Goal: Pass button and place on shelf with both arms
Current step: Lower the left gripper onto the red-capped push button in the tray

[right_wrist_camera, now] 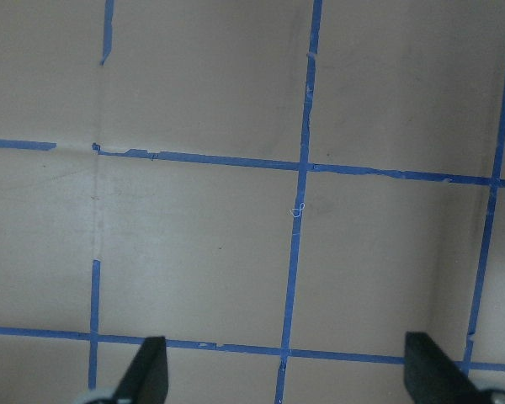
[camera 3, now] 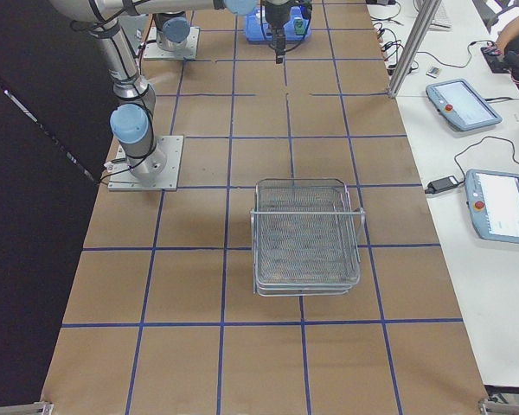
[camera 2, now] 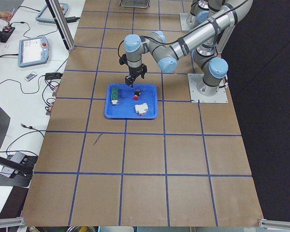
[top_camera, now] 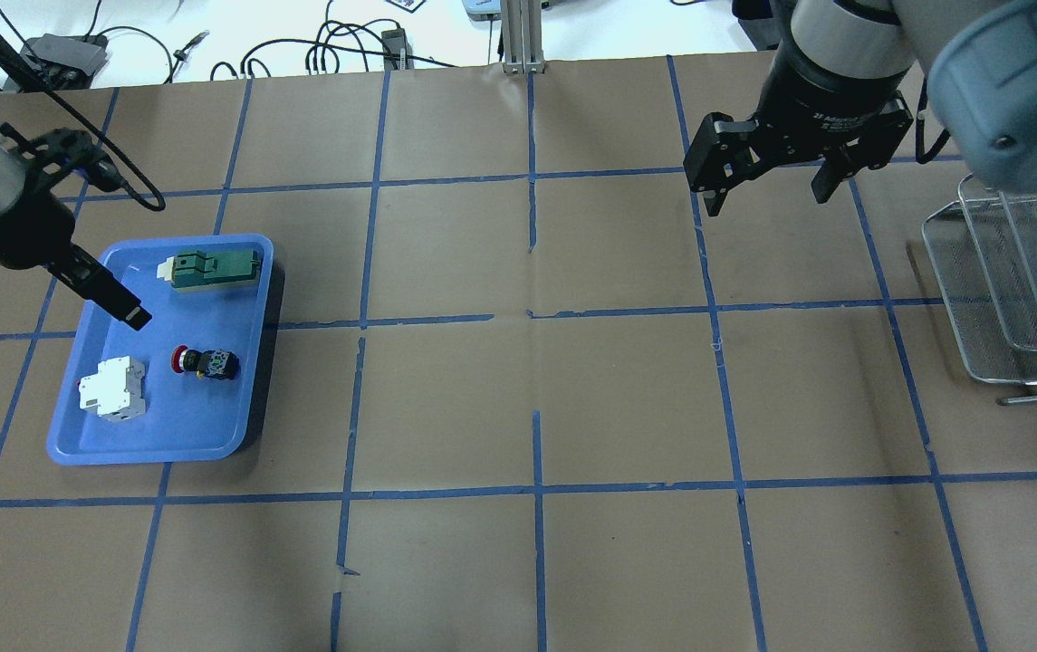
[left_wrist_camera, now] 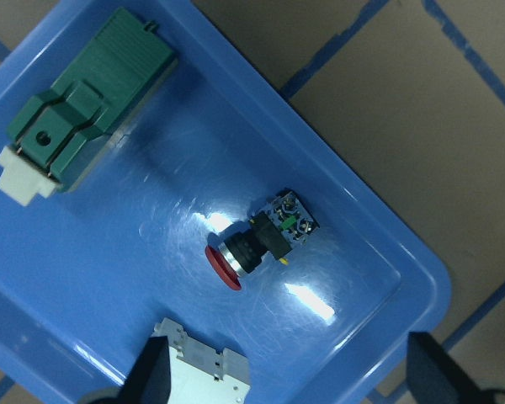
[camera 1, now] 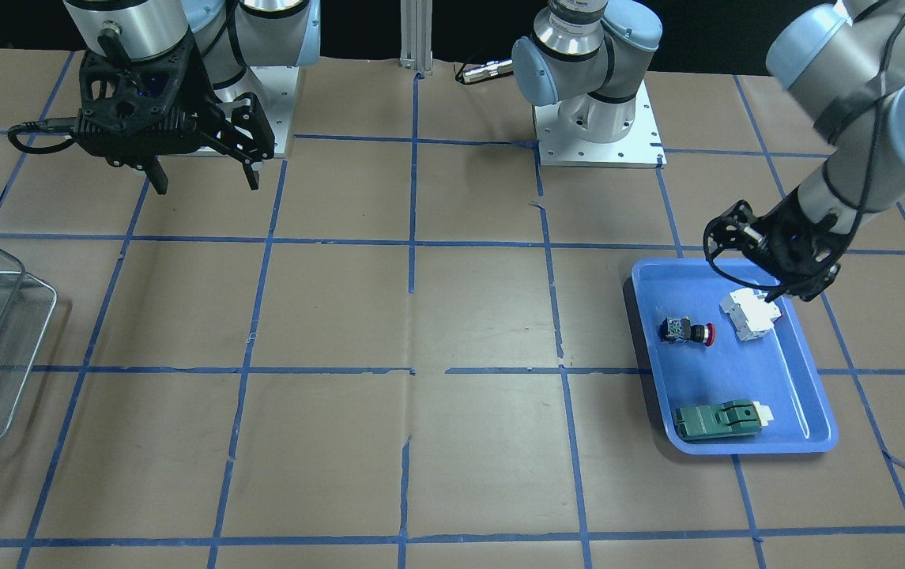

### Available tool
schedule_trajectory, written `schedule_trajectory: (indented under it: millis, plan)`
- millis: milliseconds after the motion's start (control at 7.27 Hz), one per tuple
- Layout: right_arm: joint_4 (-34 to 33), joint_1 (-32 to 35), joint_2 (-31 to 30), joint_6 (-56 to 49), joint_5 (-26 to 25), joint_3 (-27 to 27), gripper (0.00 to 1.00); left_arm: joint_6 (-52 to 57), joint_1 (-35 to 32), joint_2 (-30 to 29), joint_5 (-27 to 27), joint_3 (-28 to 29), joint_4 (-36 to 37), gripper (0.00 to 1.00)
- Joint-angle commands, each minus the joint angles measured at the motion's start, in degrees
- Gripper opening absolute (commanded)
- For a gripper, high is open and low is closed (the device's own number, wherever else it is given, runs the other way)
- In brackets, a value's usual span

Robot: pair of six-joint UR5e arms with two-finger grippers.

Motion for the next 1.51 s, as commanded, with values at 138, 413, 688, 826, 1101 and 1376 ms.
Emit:
schedule_trajectory:
  millis: [138, 413, 688, 826, 1101, 1376]
  plan:
    - [0.06, 0.00, -0.01, 0.00, 0.06, 0.03, 1.00, 19.36, 2.04, -5.22, -0.26, -2.35, 10.80, 1.00]
    - [0.06, 0.00, -0.01, 0.00, 0.06, 0.03, 1.00, 19.93, 2.31, -7.34, -0.60, -2.89, 11.01, 1.00]
    - [0.06, 0.00, -0.09, 0.00, 0.06, 0.03, 1.00, 28.92, 2.31, -8.48, -0.61, -3.50, 11.36, 0.99]
    - [0.15, 0.00, -0.09, -0.78, 0.06, -0.06, 1.00, 31.16, 2.05, -8.84, -3.39, -3.59, 11.45, 0.99]
    - [0.85, 0.35, -0.44, -0.44, 0.15, -0.84, 1.00, 32.84, 1.87, -9.02, -5.18, -4.12, 11.27, 1.00]
    - [1.55, 0.26, -1.41, -0.88, 0.15, -0.85, 1.00, 33.90, 1.96, -9.10, -4.56, -4.82, 11.71, 1.00]
